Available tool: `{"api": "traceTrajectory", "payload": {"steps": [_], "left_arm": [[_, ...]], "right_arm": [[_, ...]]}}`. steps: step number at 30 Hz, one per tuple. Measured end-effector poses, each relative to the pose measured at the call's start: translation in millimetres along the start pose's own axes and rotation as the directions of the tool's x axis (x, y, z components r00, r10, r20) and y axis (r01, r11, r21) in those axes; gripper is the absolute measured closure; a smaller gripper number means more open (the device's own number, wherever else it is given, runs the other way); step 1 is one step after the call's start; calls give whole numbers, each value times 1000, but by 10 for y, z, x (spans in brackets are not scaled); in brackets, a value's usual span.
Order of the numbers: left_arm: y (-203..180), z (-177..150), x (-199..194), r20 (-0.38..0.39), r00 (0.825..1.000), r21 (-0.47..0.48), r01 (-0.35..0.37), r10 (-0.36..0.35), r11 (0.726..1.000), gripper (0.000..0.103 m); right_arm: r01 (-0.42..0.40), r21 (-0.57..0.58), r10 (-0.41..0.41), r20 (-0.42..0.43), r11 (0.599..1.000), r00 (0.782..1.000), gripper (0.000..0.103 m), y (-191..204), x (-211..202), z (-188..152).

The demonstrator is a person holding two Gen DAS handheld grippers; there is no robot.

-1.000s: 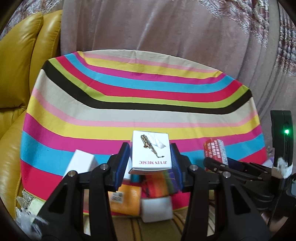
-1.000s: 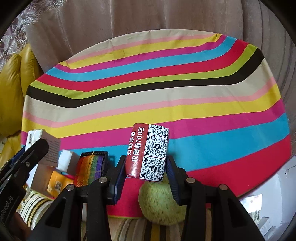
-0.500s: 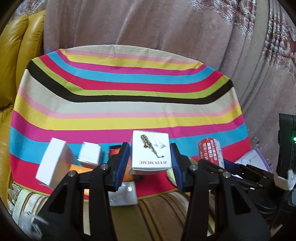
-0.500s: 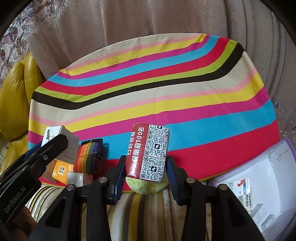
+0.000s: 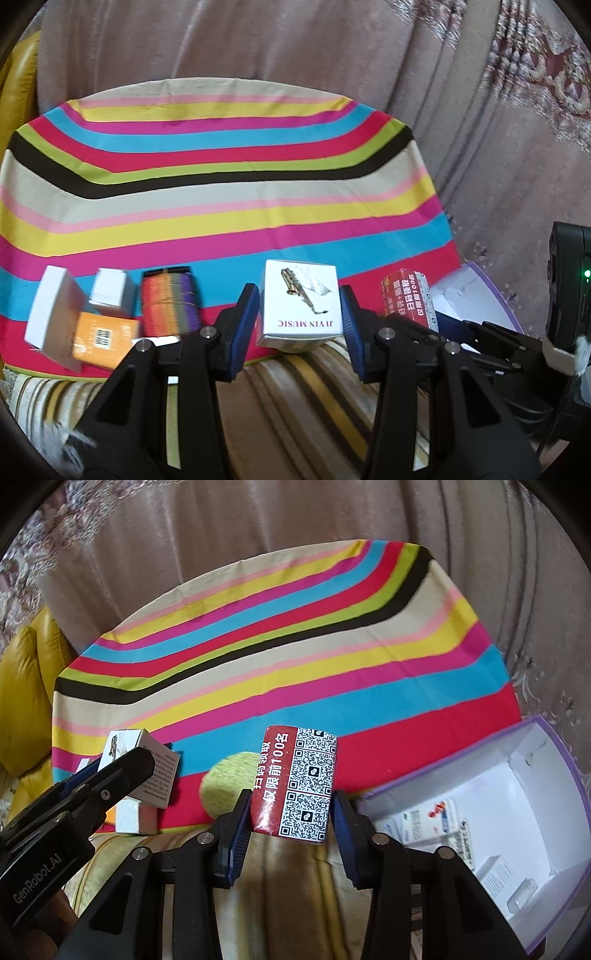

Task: Organize objects
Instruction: 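Carry both boxes over the open white box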

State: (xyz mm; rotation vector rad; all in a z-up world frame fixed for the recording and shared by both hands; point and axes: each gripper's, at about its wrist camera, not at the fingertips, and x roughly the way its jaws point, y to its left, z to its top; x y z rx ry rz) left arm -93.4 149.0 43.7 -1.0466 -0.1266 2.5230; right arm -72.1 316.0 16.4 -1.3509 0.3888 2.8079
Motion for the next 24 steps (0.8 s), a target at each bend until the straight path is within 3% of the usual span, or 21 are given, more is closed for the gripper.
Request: {"api": "traceTrajectory", "payload": {"steps": [14, 24], "left_arm": [[-587, -104, 199, -85, 991, 102, 115, -106, 988, 55], [-1037, -225, 373, -188, 964, 169, 220, -188, 961, 55]], "right_arm": [[86, 80, -86, -6, 993, 996, 60, -603, -194, -142], [190, 166, -185, -43, 968, 982, 60, -1204, -279, -329]]}}
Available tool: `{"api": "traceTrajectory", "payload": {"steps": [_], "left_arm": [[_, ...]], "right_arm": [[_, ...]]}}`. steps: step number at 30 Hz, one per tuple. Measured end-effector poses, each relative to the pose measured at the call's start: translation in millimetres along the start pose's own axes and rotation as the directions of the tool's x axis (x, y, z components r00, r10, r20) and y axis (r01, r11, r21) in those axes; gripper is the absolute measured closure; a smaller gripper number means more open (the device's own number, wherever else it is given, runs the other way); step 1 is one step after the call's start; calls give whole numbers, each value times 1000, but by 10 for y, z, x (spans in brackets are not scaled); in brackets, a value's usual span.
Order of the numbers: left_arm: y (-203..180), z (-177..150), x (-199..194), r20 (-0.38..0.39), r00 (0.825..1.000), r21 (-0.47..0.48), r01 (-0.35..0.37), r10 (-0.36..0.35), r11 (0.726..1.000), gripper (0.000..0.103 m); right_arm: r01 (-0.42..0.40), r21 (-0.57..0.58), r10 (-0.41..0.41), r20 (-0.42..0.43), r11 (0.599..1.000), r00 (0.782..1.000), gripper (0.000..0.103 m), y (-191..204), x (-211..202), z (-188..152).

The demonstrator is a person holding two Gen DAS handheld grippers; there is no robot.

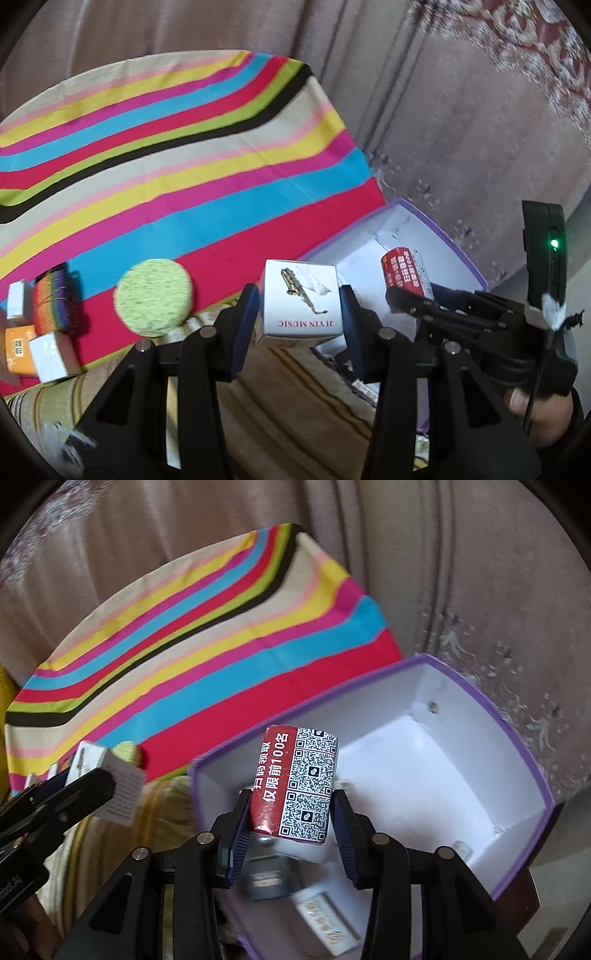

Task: Organize objects
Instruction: 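Carry both boxes over the open white box, then lower both boxes into the white box and open both grippers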

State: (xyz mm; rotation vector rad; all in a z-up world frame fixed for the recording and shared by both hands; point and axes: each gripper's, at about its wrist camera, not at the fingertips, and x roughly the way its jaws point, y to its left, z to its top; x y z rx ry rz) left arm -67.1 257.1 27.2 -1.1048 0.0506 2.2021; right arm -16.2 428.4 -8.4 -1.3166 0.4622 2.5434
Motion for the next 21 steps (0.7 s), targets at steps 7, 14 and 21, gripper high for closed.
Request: {"api": "traceTrajectory", "payload": {"steps": [7, 14, 21], "left_arm": [[-217, -40, 125, -47, 998, 34, 52, -50, 998, 55], [-338, 0, 234, -64, 994, 47, 92, -89, 995, 55], [-320, 45, 266, -54, 990, 27, 133, -132, 991, 44]], "right_arm": [[61, 54, -61, -10, 997, 998, 60, -375, -22, -35], [96, 90, -96, -7, 991, 995, 60, -639, -75, -30], [127, 128, -127, -6, 984, 992, 57, -781, -102, 7]]}}
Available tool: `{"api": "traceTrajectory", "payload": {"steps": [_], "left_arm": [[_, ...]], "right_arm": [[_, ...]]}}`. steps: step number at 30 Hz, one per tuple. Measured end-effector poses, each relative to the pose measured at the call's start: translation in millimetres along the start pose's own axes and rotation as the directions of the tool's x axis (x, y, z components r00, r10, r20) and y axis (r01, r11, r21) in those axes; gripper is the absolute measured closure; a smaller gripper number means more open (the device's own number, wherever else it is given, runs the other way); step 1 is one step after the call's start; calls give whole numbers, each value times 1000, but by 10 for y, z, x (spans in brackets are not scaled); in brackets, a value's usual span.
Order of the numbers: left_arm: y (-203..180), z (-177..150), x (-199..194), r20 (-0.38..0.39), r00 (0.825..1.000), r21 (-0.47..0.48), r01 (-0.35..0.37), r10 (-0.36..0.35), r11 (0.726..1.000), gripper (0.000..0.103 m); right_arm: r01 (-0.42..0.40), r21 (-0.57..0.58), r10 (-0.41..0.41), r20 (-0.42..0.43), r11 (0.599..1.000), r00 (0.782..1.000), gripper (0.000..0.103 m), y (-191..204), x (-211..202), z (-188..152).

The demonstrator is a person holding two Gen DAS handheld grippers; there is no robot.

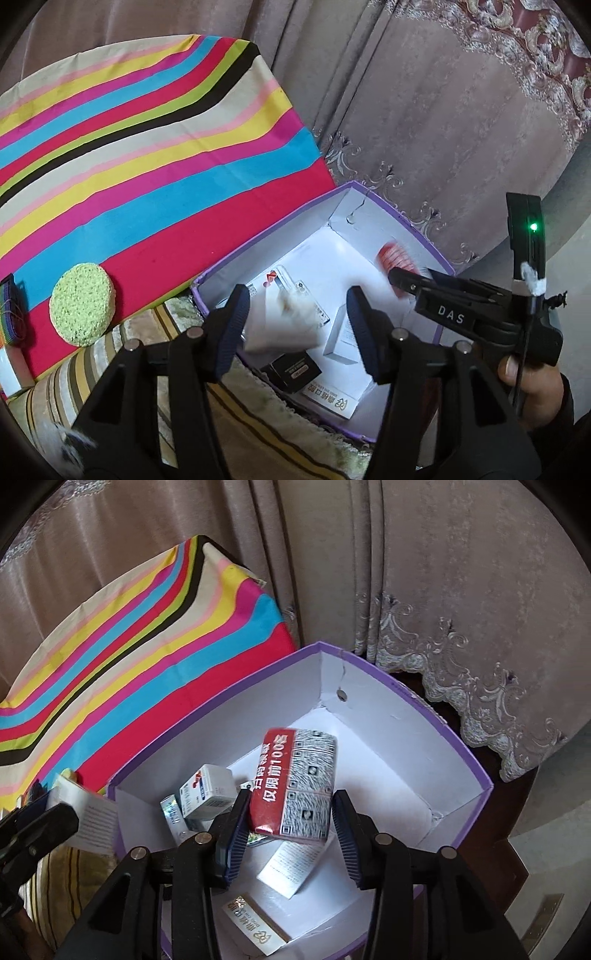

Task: Organize objects
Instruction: 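Lower both boxes into the white box and open both grippers, then withdraw both grippers from the white box back over the cloth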

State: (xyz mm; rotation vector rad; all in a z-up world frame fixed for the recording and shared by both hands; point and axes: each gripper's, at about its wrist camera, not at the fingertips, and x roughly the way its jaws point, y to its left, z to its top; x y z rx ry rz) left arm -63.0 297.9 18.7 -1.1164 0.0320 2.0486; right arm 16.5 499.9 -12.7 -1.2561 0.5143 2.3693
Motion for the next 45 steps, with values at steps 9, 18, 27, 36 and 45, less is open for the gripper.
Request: {"api": "traceTrajectory", "payload": {"steps": [9, 18, 27, 36, 45], "left_arm": [[116, -12, -57, 18, 1000, -63, 3, -2, 998, 44], [263, -54, -193, 47, 999, -110, -16, 21, 994, 43], [578, -156, -395, 65, 996, -211, -52, 67, 976, 43], [926, -326, -760, 112, 986, -305, -81, 120, 949, 42], [1313, -577, -1186, 165, 964, -407, -128, 210, 904, 40]], "right_arm": [[-29, -8, 29, -8, 1000, 1000, 52, 78, 2, -15], [-71, -114, 73, 7, 991, 997, 52, 489, -82, -58], [-169, -192, 166, -33, 967, 986, 52, 962, -125, -144], [-231, -267, 216, -85, 936, 973, 45, 1357, -165, -323], [-257, -358, 234, -108, 898, 966, 40, 1706, -215, -440]]}}
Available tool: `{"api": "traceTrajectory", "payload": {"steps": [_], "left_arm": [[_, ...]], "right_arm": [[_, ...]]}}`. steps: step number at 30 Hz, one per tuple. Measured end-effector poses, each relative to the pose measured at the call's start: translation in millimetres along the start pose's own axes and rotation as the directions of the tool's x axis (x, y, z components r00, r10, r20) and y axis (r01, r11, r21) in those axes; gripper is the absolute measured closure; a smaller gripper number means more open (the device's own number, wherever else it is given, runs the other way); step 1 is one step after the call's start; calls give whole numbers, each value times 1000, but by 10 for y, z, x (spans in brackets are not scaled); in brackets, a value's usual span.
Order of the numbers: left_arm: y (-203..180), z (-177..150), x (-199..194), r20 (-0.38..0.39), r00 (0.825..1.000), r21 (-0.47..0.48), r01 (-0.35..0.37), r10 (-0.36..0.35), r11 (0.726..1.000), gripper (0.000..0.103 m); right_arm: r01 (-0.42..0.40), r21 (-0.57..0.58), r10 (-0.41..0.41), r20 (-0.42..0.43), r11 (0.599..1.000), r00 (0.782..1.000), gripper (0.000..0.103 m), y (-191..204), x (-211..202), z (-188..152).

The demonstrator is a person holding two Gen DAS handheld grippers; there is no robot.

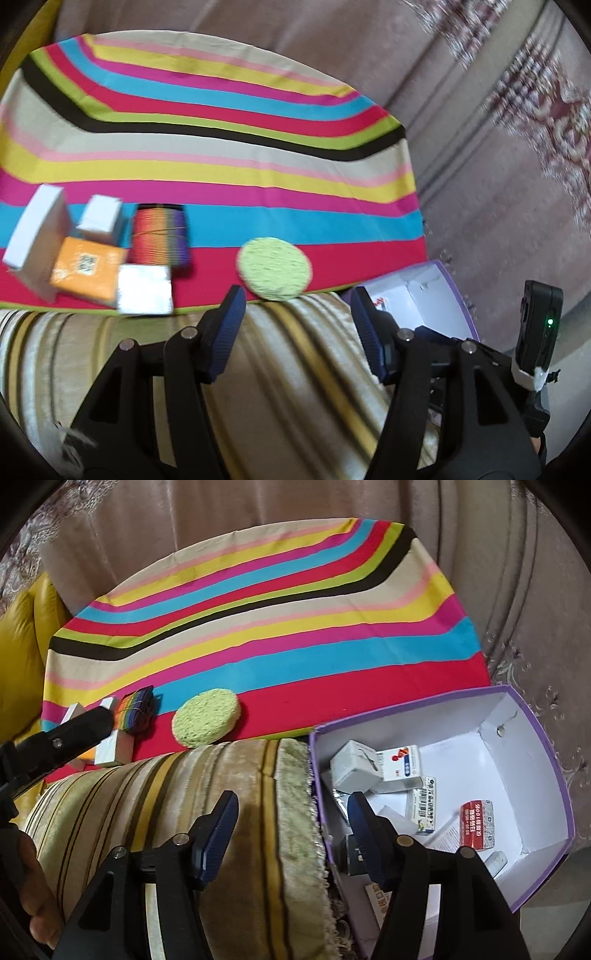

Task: Organize objects
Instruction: 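Withdraw both grippers from the white box back over the cloth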

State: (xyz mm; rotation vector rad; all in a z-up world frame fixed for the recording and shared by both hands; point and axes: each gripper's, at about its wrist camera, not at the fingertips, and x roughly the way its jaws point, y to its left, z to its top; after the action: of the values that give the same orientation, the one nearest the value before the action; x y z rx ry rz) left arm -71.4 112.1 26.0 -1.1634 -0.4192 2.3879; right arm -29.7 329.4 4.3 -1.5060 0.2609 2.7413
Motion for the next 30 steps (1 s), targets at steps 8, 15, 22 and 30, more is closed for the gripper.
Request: {"api": "traceTrajectory", "payload": {"steps": [8, 15, 22, 30], "left_arm": [[429, -47, -296, 46, 997, -77, -56, 60, 995, 40], [771, -91, -517, 75, 988, -135, -125, 136, 983, 40], [1117, -115, -687, 83, 970, -196, -210, 230, 958, 40], [1440, -101, -762, 75, 944, -240, -295, 321, 925, 40]], "right_arm": [[-9, -27, 9, -20, 1000, 1000, 37, 132, 52, 18], [-29, -38, 28, -38, 999, 999, 36, 217, 130, 56], [-58, -55, 55, -56, 997, 997, 32, 372, 255, 149], [-74, -90, 67, -78, 993, 995, 29, 548, 393, 254]]}}
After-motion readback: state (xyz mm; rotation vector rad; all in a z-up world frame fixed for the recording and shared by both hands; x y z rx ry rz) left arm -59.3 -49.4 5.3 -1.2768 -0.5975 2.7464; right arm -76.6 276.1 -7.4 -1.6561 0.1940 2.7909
